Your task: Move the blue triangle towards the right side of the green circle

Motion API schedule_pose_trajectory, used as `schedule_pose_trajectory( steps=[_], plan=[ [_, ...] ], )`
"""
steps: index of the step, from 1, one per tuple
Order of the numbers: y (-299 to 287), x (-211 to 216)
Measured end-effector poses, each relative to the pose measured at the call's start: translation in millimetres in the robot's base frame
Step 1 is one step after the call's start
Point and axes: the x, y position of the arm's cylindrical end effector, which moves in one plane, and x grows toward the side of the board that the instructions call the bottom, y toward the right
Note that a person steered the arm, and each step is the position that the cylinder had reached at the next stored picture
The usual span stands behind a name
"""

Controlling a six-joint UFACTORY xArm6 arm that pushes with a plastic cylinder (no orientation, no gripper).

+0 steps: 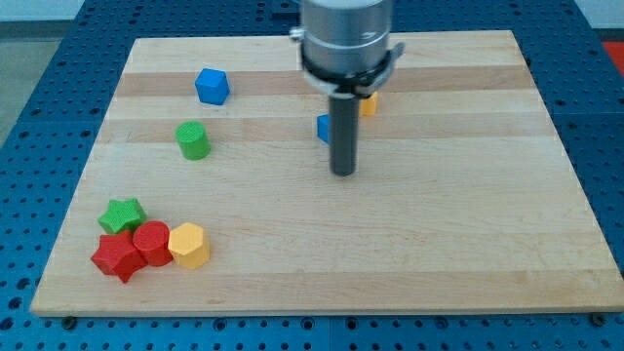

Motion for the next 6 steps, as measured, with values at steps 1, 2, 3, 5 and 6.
schedule_pose_trajectory(
  steps=[1, 2, 3, 5, 6],
  plan=[
    [15, -31],
    [4, -44],
    [-27, -52],
    [-76, -78],
    [-101, -71]
  ],
)
